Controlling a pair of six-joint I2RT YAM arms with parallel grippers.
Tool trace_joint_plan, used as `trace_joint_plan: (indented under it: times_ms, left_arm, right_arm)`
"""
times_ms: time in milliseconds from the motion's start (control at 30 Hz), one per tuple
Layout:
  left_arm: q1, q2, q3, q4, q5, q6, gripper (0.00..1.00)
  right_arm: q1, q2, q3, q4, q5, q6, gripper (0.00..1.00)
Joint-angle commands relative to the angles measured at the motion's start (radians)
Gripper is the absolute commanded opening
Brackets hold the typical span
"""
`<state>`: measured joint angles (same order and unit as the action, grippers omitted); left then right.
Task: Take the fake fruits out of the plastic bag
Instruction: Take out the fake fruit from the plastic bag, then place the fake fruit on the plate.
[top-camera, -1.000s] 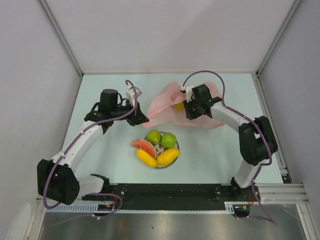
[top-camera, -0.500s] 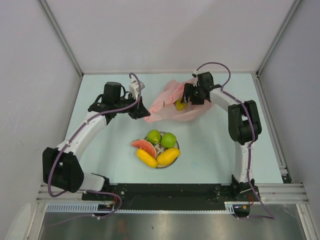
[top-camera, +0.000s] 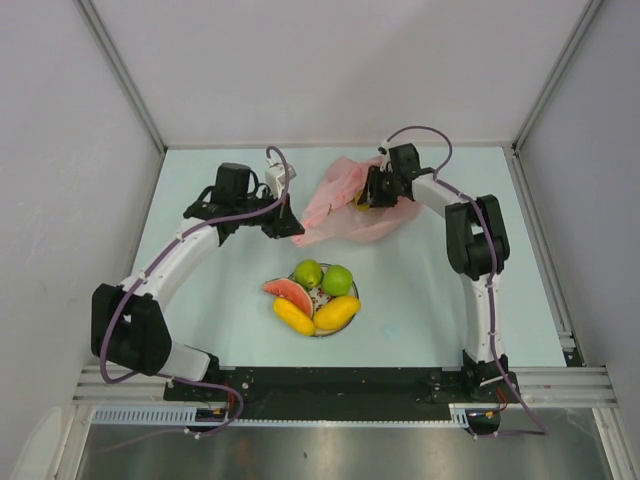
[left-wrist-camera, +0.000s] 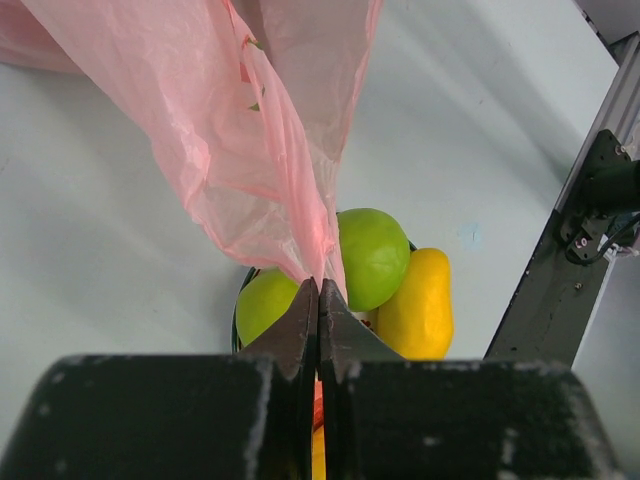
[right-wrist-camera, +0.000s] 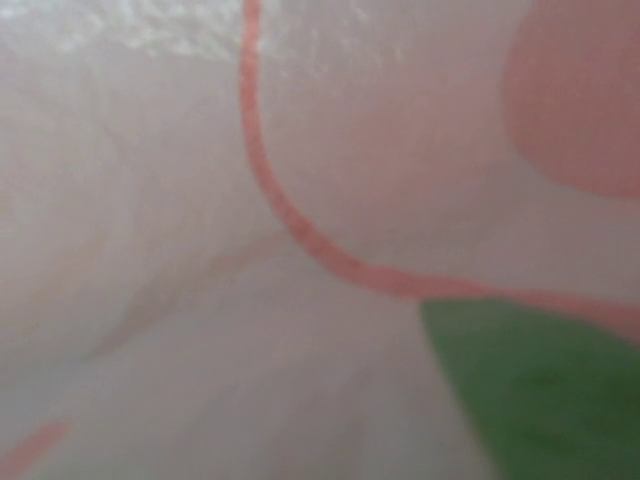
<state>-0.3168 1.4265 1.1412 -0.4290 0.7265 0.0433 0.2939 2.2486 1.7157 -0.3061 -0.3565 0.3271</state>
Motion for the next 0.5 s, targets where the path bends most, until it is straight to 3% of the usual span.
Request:
trace_joint_plan:
  times_ms: [0, 167, 333, 467]
  left_arm:
    - [-0.004, -0.008, 0.028, 0.041, 0.013, -0.017, 0.00]
    - [-0.005, -0.018, 0.015, 0.081, 0.013, -0.037, 0.00]
    - [-0.004, -0.017, 0.028, 0.119, -0.002, -0.094, 0.00]
    - [-0.005, -0.009, 0.038, 0.176, -0.009, -0.149, 0.00]
  right_arm:
    - [-0.021, -0.116, -0.001, 0.009, -0.004, -0.091, 0.16]
    - [-0.038, -0.227, -0.041, -0.091, -0.065, -0.180, 0.14]
    - [-0.018, -0.306, -0.047, -0.307, -0.121, -0.292, 0.13]
    - [0.028, -0.412, -0.148, -0.402, -0.102, -0.378, 0.13]
